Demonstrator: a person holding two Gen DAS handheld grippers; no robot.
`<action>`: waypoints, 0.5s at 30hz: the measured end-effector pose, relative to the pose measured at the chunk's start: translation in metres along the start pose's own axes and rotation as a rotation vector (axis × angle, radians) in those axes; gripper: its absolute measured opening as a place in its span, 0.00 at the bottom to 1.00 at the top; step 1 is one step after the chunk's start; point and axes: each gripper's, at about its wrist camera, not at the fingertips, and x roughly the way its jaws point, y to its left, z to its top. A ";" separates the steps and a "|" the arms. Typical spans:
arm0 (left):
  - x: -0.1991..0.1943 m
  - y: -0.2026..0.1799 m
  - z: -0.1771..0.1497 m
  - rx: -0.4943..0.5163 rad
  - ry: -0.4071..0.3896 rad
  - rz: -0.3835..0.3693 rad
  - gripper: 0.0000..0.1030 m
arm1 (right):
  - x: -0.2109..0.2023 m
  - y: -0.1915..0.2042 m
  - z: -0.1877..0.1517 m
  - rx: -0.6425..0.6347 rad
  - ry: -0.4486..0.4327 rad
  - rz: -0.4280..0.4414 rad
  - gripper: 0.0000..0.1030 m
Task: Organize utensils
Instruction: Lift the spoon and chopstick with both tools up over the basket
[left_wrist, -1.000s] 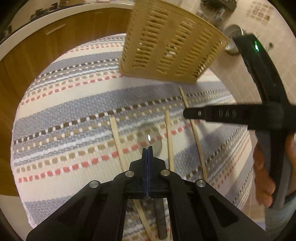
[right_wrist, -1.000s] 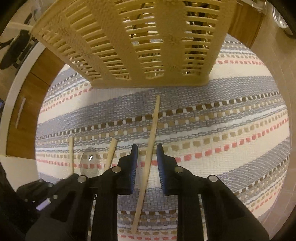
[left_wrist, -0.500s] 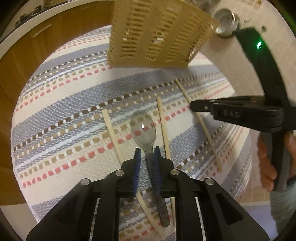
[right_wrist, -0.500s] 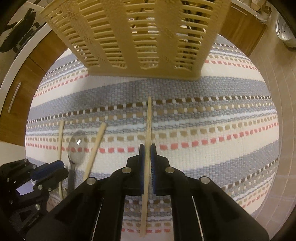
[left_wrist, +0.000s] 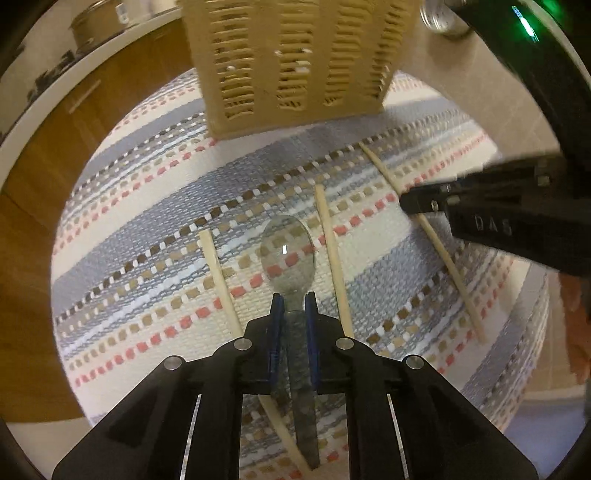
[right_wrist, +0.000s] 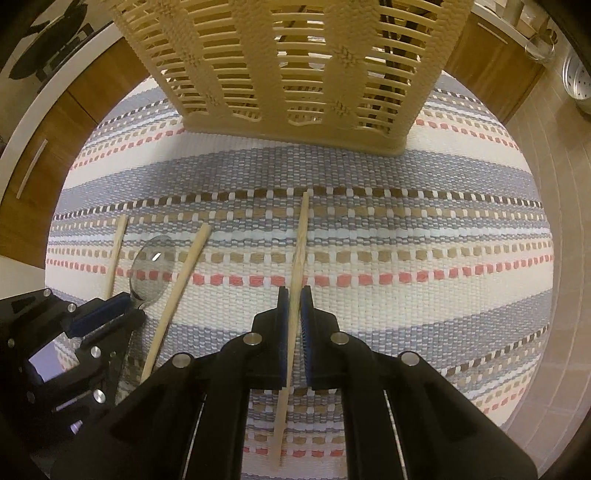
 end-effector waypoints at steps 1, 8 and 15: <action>-0.004 0.004 -0.001 -0.024 -0.034 -0.032 0.09 | -0.001 -0.002 -0.003 0.002 -0.007 0.012 0.04; -0.056 0.027 -0.008 -0.093 -0.245 -0.090 0.09 | -0.047 -0.008 -0.022 -0.010 -0.195 0.068 0.04; -0.117 0.029 0.006 -0.163 -0.492 -0.104 0.09 | -0.093 -0.015 -0.033 0.013 -0.377 0.137 0.04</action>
